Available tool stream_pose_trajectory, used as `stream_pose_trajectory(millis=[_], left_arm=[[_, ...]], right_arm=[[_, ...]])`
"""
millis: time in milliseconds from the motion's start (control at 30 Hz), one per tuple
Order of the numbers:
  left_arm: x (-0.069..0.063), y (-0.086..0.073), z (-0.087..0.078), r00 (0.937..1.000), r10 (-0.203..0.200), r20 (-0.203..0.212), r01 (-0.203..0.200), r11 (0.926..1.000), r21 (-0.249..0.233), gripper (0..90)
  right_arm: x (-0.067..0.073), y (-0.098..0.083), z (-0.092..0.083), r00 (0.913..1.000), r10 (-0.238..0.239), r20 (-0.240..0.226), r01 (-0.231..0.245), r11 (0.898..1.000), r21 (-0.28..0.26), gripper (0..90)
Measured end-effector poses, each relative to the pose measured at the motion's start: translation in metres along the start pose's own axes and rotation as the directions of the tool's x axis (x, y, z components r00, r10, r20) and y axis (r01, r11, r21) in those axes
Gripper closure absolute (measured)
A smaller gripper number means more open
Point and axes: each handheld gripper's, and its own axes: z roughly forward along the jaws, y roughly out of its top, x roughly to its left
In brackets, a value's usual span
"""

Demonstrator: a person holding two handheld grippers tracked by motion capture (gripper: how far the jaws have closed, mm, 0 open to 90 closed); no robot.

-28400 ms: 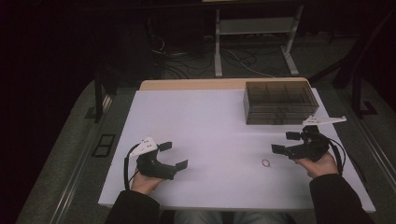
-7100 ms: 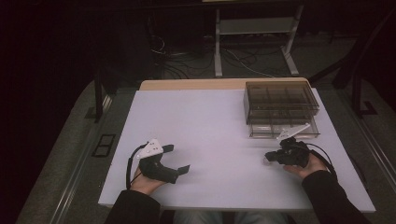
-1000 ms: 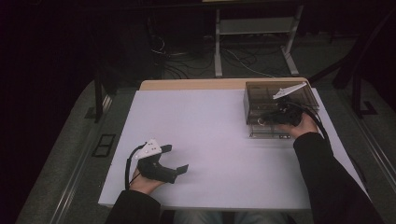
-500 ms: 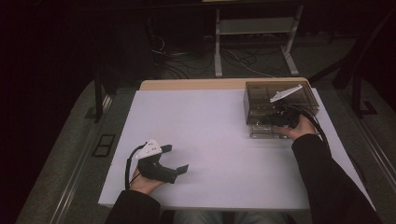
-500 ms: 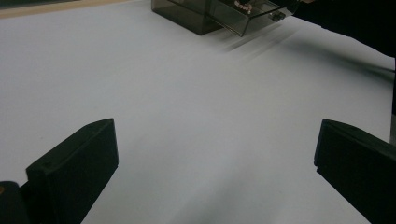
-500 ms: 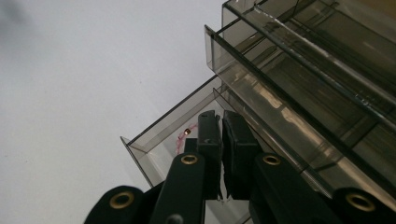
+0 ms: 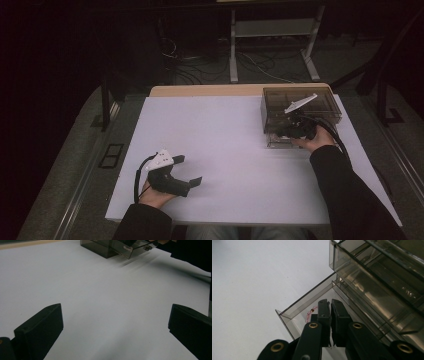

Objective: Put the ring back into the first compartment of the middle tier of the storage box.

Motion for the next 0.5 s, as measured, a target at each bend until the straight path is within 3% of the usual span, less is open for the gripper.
stream_pose_trajectory(millis=[300, 500], left_arm=[[0.0000, 0.0000, 0.0002, 1.0000, 0.002, 0.001, -0.002, 1.0000, 0.001, 0.0], [-0.0001, -0.0001, 0.0002, 1.0000, 0.000, 0.001, 0.000, 1.0000, 0.001, 0.0]], right_arm=[[0.0007, -0.0001, 0.0018, 1.0000, -0.003, 0.000, 0.003, 1.000, 0.011, 84.5], [-0.0009, -0.0007, -0.0026, 0.9999, 0.015, -0.001, -0.015, 1.000, 0.001, 76.9]])
